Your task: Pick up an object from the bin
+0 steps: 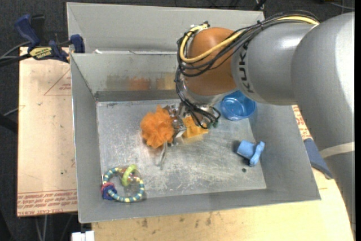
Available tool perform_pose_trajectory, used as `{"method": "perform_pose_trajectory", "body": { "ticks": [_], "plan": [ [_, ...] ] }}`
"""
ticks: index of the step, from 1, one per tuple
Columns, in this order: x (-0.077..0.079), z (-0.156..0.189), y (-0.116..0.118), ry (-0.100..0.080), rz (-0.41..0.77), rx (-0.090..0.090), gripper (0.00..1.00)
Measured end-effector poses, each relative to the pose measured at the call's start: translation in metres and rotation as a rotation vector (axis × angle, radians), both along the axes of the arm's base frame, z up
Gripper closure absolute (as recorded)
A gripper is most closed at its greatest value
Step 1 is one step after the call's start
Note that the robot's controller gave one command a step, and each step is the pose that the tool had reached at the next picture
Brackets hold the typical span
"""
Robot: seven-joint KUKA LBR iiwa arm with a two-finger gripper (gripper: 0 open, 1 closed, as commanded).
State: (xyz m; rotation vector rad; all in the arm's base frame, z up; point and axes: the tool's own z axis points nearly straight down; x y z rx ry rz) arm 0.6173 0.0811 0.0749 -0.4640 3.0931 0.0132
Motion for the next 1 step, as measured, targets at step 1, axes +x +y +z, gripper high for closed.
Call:
{"method": "perform_pose_trajectory", "body": {
  "ticks": [1],
  "plan": [
    [-0.0546,0.1993,0.0036,0.012,0.318,-0.01,1.0]
  ]
}}
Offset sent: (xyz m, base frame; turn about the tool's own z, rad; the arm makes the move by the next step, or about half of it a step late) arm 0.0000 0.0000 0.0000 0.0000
